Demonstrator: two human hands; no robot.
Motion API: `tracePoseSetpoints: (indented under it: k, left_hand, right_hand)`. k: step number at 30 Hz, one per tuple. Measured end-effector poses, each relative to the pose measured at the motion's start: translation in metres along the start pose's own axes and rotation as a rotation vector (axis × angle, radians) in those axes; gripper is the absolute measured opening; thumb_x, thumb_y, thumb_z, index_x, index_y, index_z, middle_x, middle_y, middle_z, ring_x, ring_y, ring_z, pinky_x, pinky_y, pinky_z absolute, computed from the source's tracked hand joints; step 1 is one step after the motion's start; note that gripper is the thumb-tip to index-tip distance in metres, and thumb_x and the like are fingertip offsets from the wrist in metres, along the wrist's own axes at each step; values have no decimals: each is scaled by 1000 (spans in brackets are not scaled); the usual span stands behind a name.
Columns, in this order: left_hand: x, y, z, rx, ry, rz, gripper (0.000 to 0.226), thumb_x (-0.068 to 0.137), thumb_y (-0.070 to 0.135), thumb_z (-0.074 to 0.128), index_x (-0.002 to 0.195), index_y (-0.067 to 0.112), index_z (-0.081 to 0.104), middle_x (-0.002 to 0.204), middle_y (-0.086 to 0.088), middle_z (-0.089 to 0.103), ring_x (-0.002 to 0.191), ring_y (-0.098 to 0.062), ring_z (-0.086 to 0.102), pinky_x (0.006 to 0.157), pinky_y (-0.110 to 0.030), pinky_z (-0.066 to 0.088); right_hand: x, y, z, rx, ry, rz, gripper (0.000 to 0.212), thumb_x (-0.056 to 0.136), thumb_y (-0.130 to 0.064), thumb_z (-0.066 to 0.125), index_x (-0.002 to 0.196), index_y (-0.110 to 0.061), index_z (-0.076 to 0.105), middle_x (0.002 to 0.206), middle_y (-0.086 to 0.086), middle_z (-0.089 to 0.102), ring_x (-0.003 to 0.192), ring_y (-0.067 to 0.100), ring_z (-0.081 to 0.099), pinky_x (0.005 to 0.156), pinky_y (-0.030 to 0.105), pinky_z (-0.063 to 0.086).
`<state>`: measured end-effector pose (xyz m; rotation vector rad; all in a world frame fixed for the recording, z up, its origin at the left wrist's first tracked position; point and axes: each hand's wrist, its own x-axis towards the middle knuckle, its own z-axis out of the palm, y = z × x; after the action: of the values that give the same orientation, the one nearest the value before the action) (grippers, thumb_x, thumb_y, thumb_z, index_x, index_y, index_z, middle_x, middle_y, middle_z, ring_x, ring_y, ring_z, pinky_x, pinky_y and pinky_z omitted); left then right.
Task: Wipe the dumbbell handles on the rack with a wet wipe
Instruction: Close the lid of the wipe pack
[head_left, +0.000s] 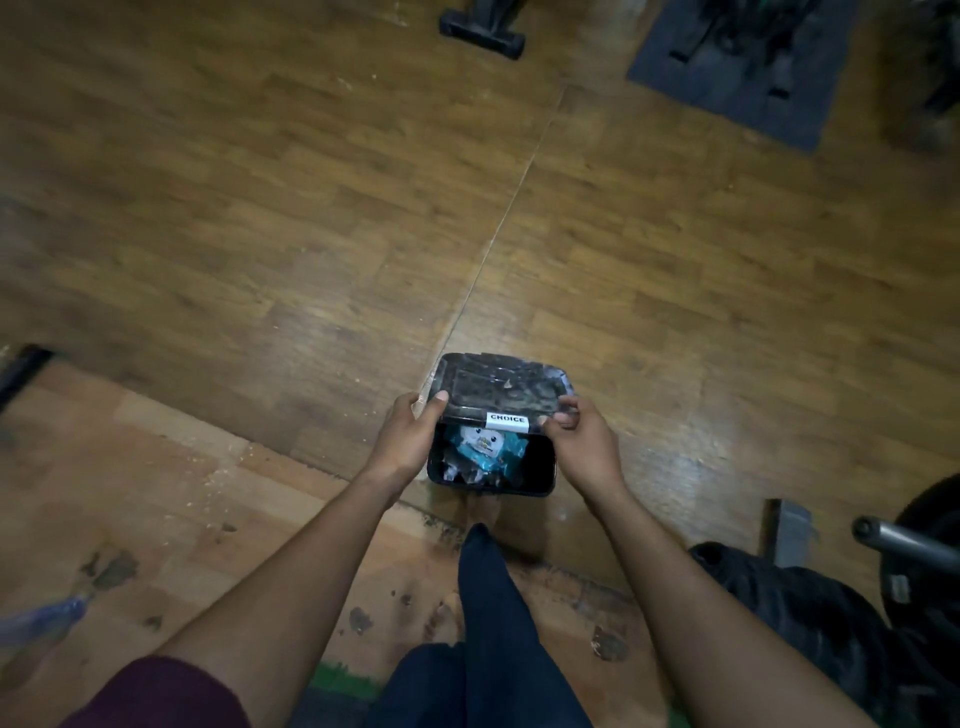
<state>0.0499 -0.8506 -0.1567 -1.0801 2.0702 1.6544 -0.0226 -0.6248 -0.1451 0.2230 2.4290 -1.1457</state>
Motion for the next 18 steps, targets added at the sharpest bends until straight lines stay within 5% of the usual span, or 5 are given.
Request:
tracePoseSetpoints:
  k: [5,8,18]
  left_hand:
    - [-51,20,-7,151,8,133,79,97,67,47,156,18,33,161,-7,35,143,-28,39,116,-44,36]
    - [-75,37,-9,283,36,215,74,100,58,50,155,11,35,161,-12,36,146,-29,36,117,-40,31]
    - [-136,112,-15,650,63,470,82,97,68,44,157,14,31,166,-9,28,152,-27,27,123,-50,22]
  right_hand:
    - [-24,-31,-28,-42,19,-99,44,93,-39,65,132,-22,53,118,-1,64,94,15,63,72,31,52]
    - [-39,-47,-47,-78,51,-161,50,90,-46,65,132,-21,55,122,4,65,107,22,64,89,40,53]
    - [-75,-92,-128,-148,99,-287,56,91,-50,63,137,-21,53,136,6,60,124,22,57,98,39,48]
